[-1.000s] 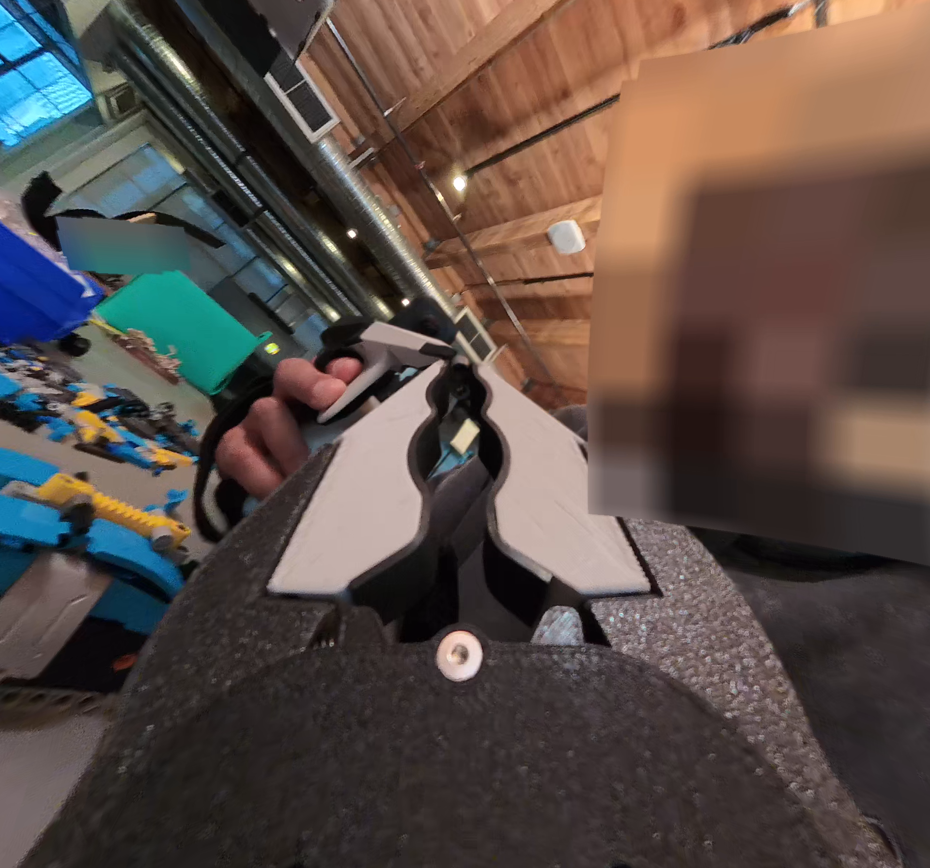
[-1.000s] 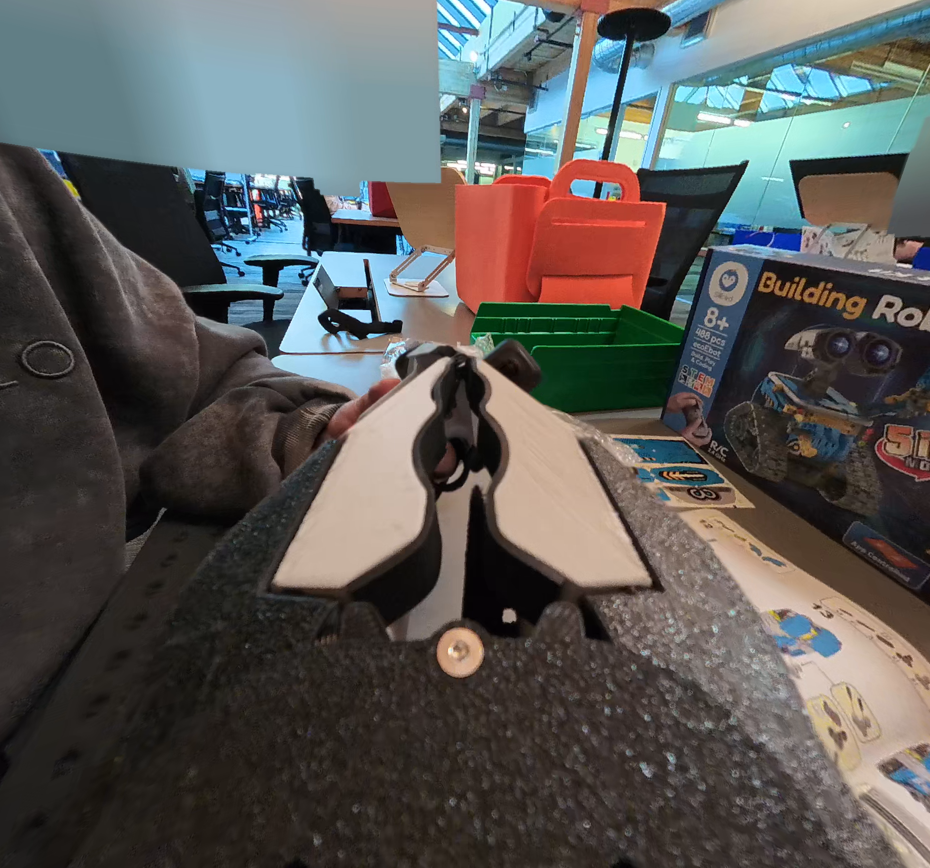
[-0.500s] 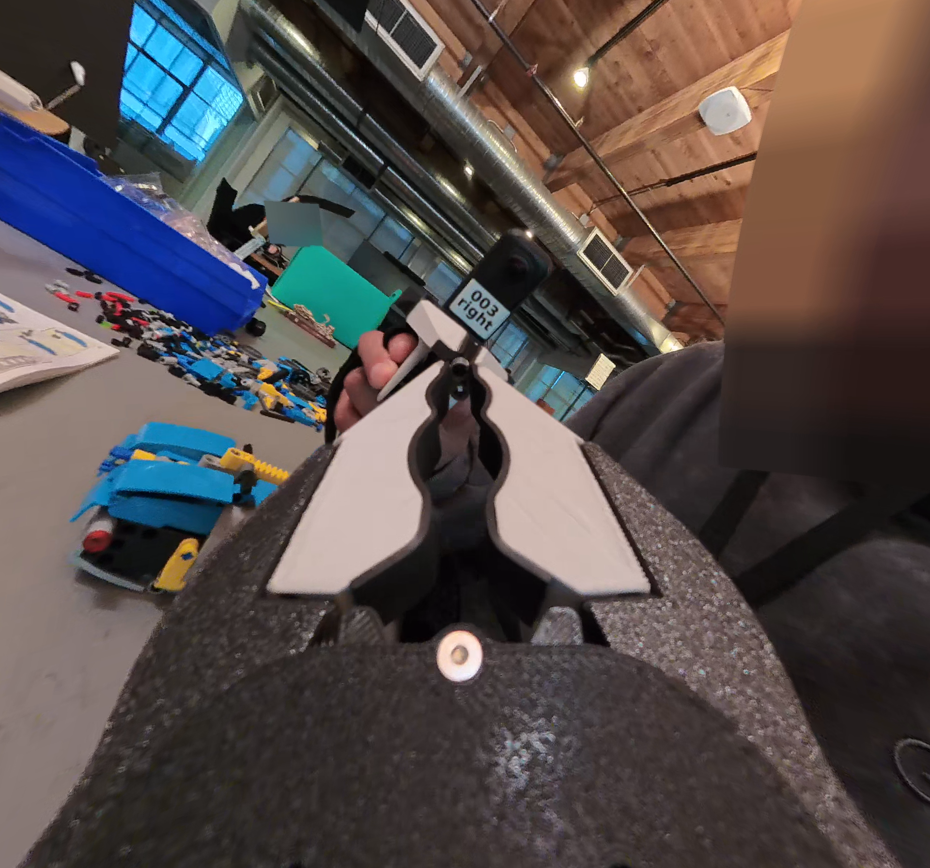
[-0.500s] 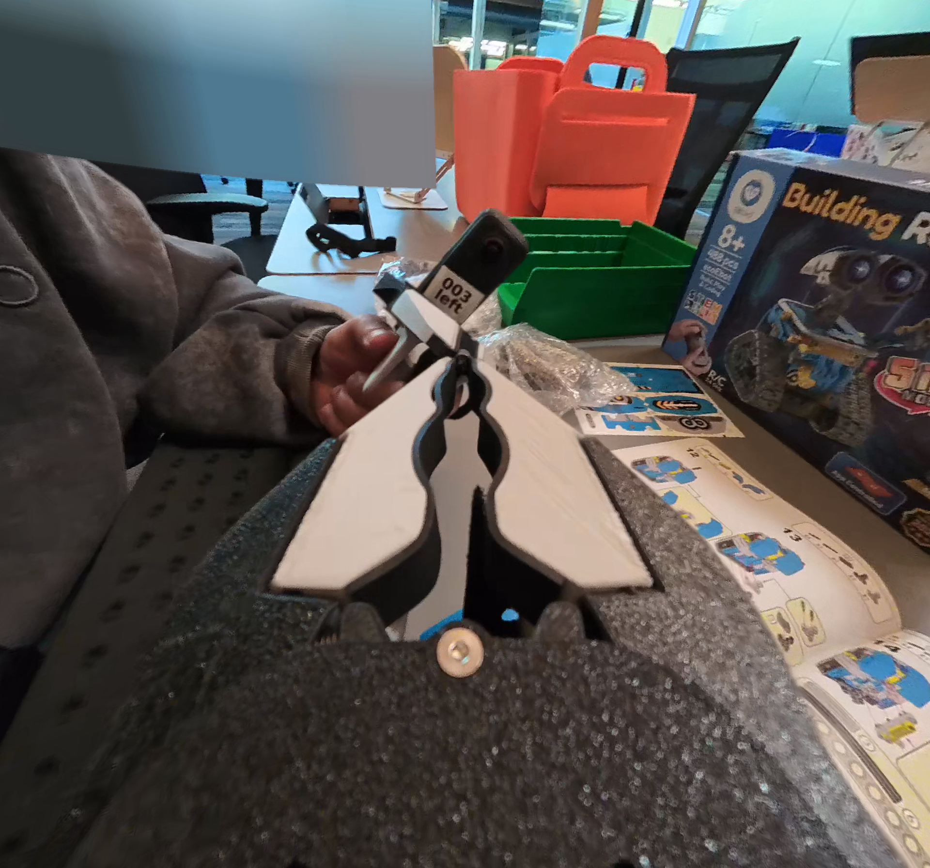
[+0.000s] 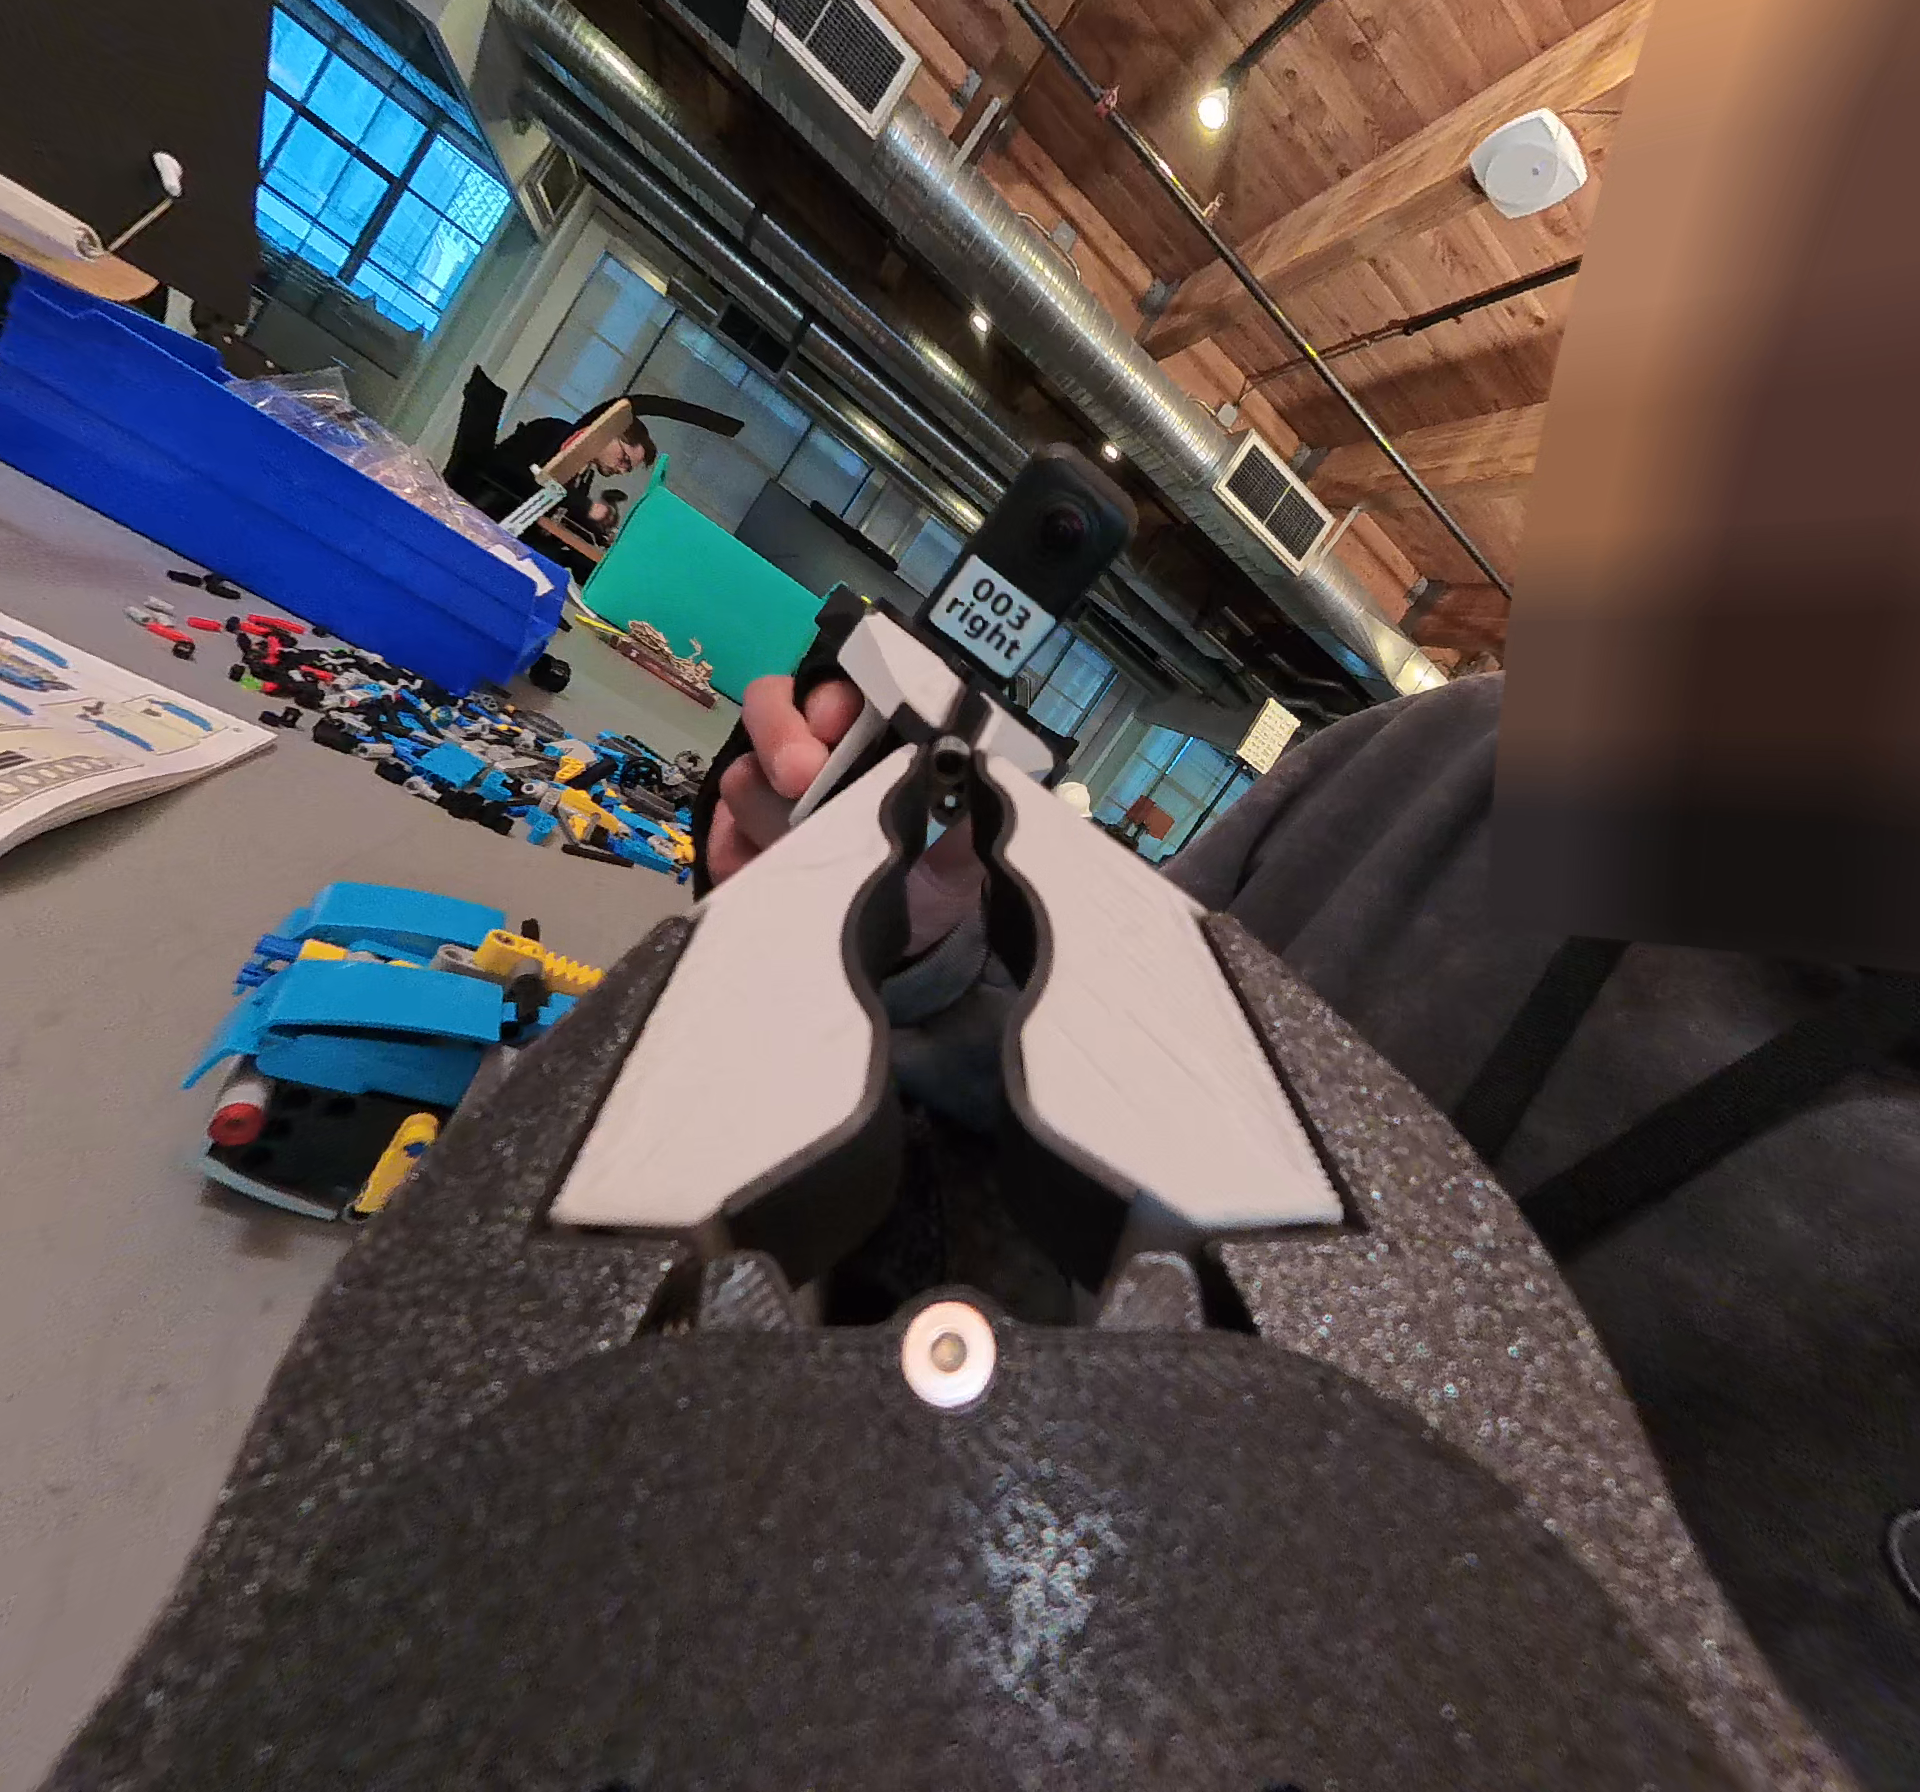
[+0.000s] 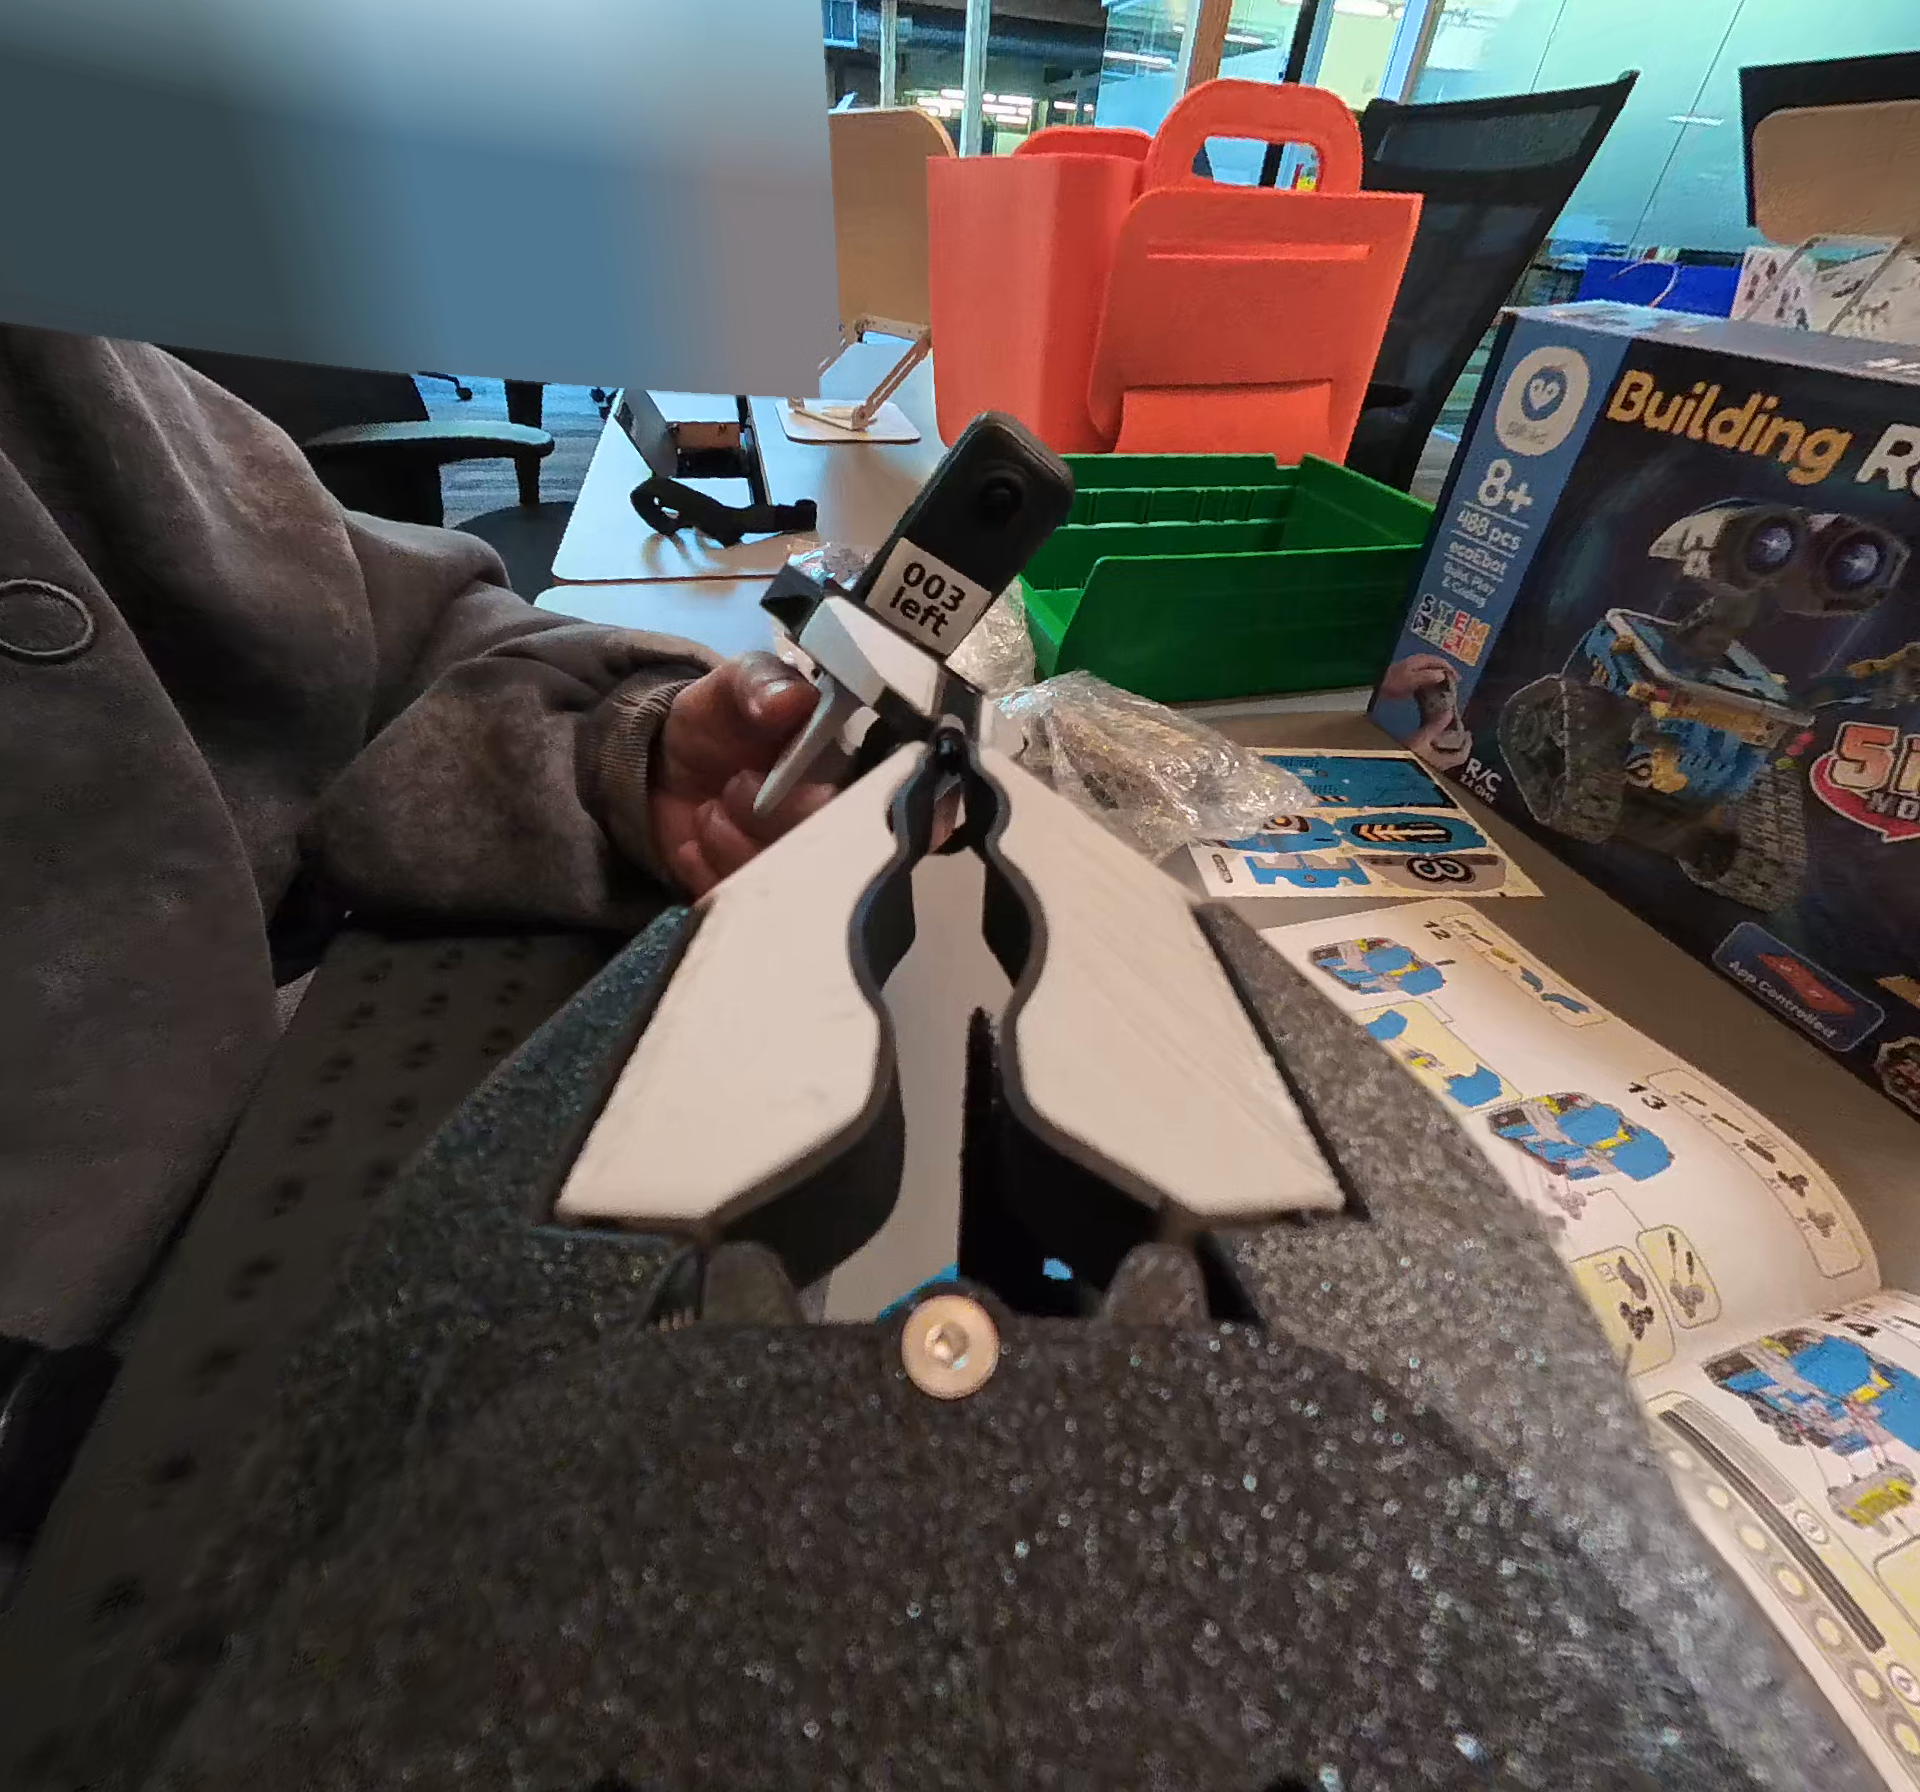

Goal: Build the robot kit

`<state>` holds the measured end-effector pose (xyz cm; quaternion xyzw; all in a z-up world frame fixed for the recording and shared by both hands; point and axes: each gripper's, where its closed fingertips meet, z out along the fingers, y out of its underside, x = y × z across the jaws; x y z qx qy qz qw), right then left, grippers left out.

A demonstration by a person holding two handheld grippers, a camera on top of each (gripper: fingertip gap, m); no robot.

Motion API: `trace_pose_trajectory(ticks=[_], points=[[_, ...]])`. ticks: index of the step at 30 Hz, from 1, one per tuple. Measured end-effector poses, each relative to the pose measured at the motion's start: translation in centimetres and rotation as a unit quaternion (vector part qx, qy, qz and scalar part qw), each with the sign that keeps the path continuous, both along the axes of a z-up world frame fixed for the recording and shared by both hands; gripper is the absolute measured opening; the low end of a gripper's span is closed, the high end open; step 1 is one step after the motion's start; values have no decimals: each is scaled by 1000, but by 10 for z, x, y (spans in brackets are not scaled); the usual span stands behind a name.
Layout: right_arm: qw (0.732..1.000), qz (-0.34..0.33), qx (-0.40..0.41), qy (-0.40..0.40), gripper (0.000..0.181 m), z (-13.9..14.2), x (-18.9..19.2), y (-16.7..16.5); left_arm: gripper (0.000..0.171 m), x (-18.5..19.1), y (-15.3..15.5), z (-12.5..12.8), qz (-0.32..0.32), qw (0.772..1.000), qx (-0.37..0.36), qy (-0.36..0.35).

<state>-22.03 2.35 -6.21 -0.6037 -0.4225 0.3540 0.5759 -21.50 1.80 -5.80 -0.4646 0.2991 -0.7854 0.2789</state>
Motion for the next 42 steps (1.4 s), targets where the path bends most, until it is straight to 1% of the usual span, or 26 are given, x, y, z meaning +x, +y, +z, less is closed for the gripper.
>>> trace_pose_trajectory(ticks=[2,5,9,11,13,15,18,19,20,21,22,25,27,28,29,31,33,36,42], points=[[1000,7,-1,-2,3,0,0,-3,6,1,-3,-1,-2,1000,7,3],[1000,19,-16,-11,3,-5,1,-5,7,3,-5,-5,20,998,50,26],[999,22,-36,-18,4,-12,3,-2,7,5,-2,-11,25,997,54,44],[998,24,-50,-9,4,-12,4,-1,7,6,-1,-11,34,996,63,50],[998,15,-66,-20,5,-16,9,2,6,8,2,-16,50,993,87,69],[997,-15,-69,-9,21,-8,30,6,6,4,6,-15,69,990,106,69],[995,-63,-81,11,19,2,83,10,6,7,13,-20,91,985,114,87],[993,-77,-81,19,16,4,96,12,7,9,15,-23,99,984,113,97],[993,-83,-77,32,14,8,101,13,7,12,16,-26,103,983,112,106],[994,-72,-70,48,12,12,96,11,7,15,15,-28,101,982,112,113],[995,-48,-65,57,11,13,83,7,6,17,14,-30,98,982,114,117],[995,25,-88,44,21,-8,36,-4,6,20,6,-30,84,982,123,116],[993,44,-104,46,25,-12,24,-7,6,21,1,-29,71,984,117,111],[994,43,-98,29,24,-15,23,-8,7,21,-1,-29,65,986,111,108],[996,27,-81,6,22,-20,24,-5,6,21,-3,-28,56,988,102,105],[998,24,-54,-6,10,-20,24,-8,7,21,-4,-27,41,992,75,97],[998,28,-53,-13,10,-21,23,-10,7,20,-3,-27,31,994,54,91],[999,20,-46,-7,11,-20,25,-7,7,19,-4,-27,21,995,47,88],[999,11,-32,-31,8,-26,23,-7,7,21,-7,-27,7,996,35,88]])
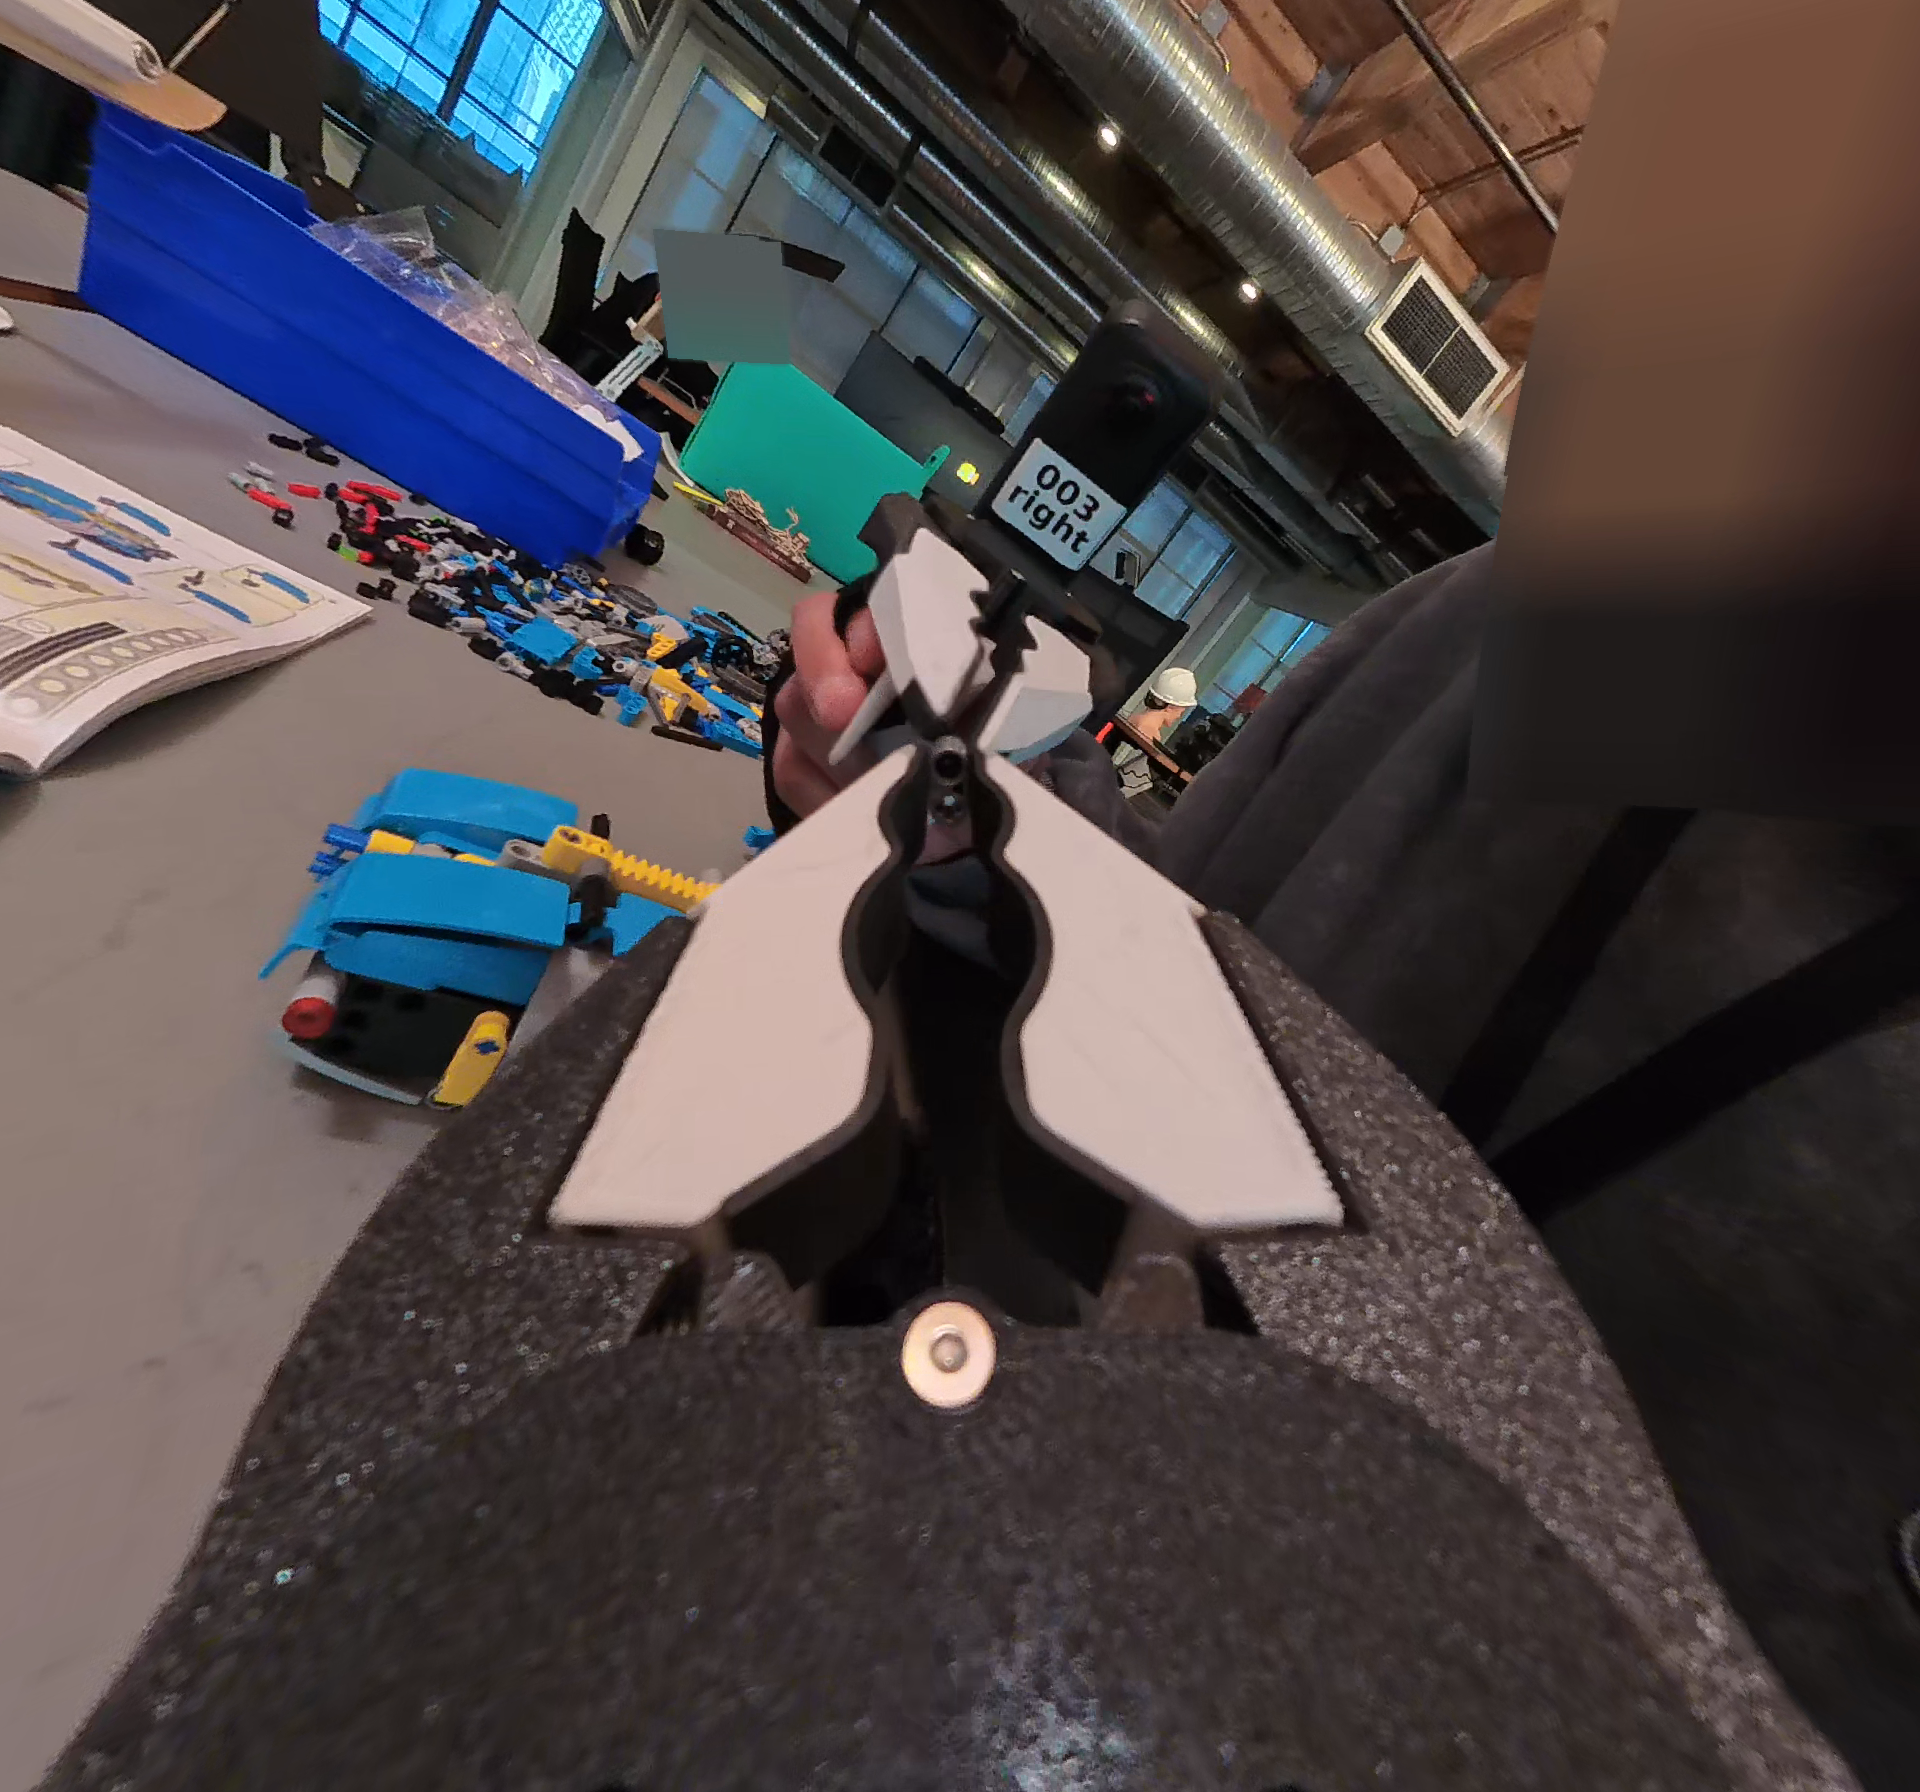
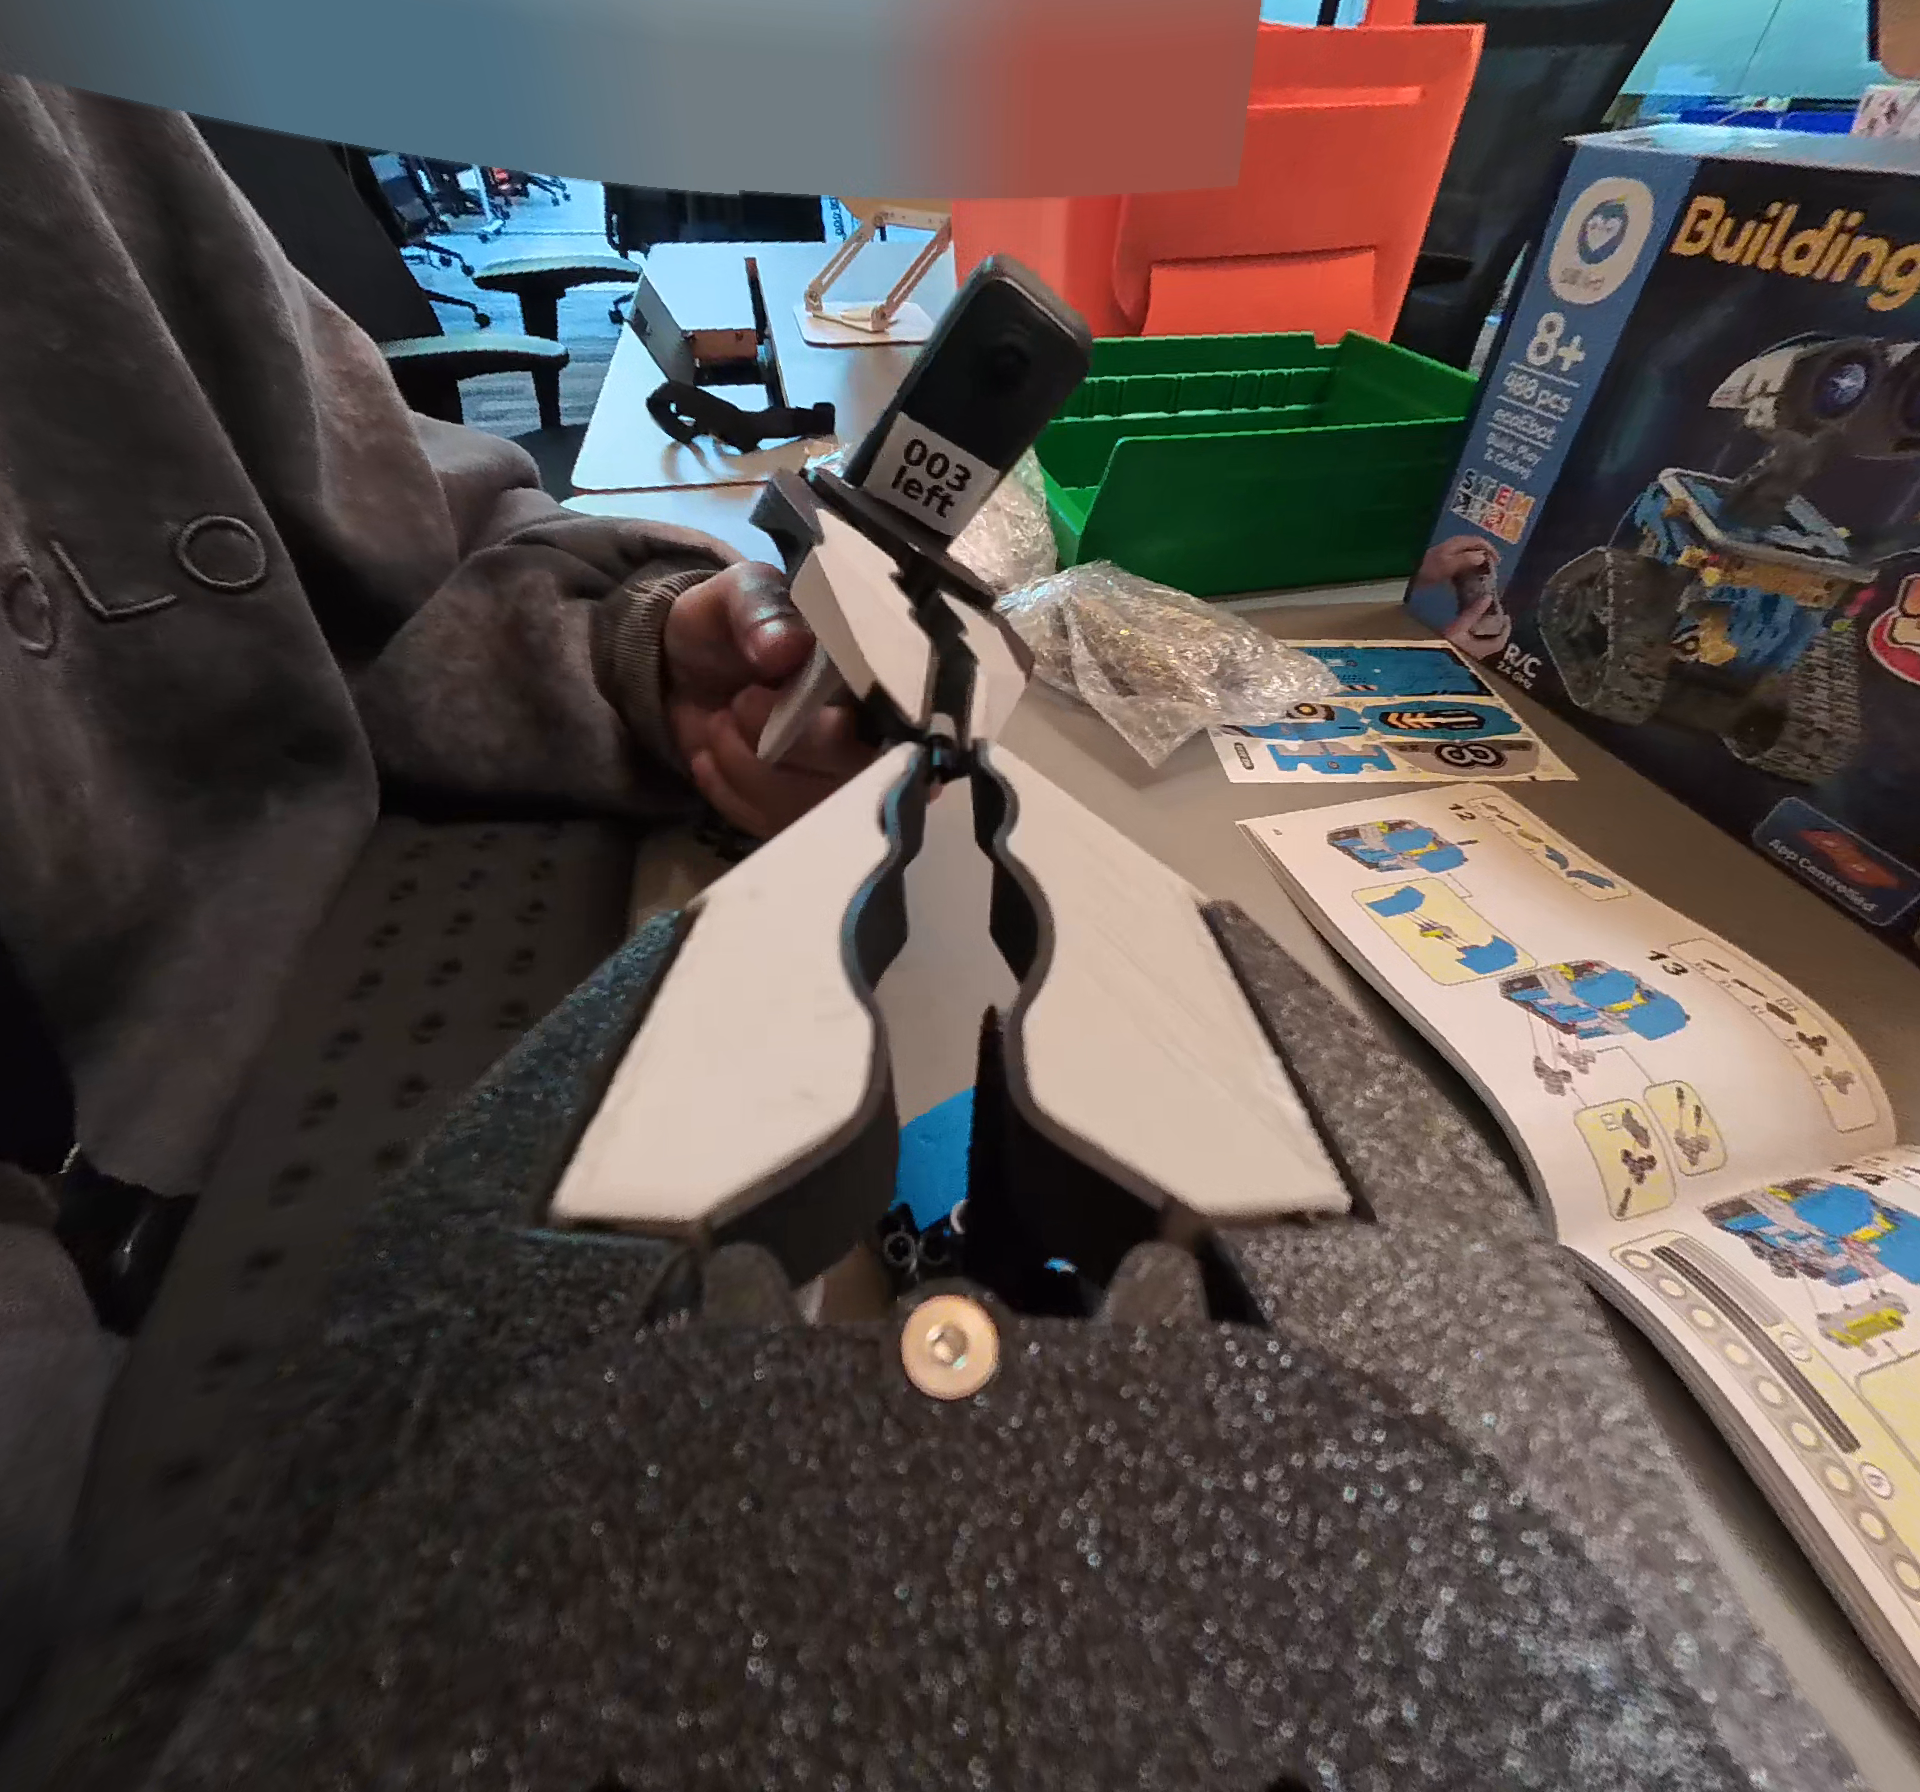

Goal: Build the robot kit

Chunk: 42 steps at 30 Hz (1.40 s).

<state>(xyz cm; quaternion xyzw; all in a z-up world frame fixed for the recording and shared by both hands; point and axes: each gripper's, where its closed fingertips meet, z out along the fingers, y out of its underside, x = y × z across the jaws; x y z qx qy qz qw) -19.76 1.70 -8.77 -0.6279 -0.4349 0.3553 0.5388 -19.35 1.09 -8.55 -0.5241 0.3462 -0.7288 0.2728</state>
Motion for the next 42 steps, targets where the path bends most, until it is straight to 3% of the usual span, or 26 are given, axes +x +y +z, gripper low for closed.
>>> trace_pose_trajectory(ticks=[11,18,21,23,26,29,31,33,42], points=[[999,29,-14,25,3,5,-5,-11,6,-1,-11,2,-30,999,-8,-20],[999,-2,-44,15,5,-3,-1,1,7,0,0,-5,16,999,47,15],[998,-48,-44,6,13,3,38,14,7,-6,17,-8,82,989,120,42],[987,-149,-52,-34,17,-5,95,40,7,-14,36,-10,137,975,163,64],[939,-307,-47,-148,20,-40,196,69,7,-22,53,-10,181,961,191,80],[910,-371,-39,-181,21,-59,242,77,7,-22,62,-21,195,954,201,104],[903,-398,-41,-157,19,-68,251,83,7,-20,66,-30,200,950,209,120],[915,-375,-74,-129,19,-76,240,84,7,-19,69,-36,198,948,209,134],[924,-346,-134,-95,20,-86,241,87,7,-15,69,-42,181,953,200,139]])
